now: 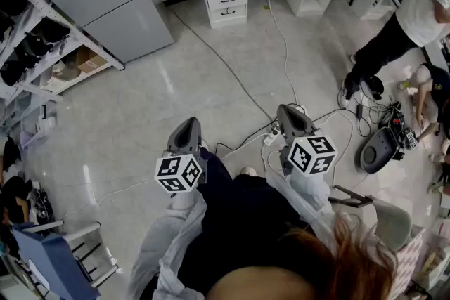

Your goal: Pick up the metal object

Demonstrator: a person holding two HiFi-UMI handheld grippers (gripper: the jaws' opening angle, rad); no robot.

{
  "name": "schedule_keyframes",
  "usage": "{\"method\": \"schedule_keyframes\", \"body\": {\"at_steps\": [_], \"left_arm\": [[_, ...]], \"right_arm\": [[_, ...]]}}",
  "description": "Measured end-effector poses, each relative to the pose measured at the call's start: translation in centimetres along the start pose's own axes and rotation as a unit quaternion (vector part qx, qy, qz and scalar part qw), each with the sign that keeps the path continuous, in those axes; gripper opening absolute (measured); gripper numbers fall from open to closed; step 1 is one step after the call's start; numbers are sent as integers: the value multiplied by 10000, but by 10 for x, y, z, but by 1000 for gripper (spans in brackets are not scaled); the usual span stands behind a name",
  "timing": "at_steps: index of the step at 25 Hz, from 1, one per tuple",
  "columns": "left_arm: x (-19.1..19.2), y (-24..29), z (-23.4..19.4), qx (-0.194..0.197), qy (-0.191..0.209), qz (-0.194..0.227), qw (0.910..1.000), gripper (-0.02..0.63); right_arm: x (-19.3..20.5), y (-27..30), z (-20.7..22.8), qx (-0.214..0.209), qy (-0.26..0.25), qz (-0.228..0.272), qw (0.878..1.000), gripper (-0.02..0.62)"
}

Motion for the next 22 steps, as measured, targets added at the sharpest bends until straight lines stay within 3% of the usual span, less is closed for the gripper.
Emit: {"method": "schedule_keyframes", "body": {"at_steps": [5,11,22], "left_arm": [[12,-16,34,109,138,-17,9998,23],[11,-7,48,168,169,-64,9997,23],[-13,80,31,377,88,-107,9992,23]], "right_arm": [[21,-32,17,115,214,-65,9997,6],[9,-34,32,299,369,92,9988,6],[-35,21,61,535,457,238,9972,6]]}}
Point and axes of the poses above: the fingertips, and each gripper's own axes: y forward along the fingers, z to its right, x out of its underside, the point moved 3 cm from there along -y, backward along the fingers, and after that the axes turned 4 degrees about y, right-handed, at the moved point
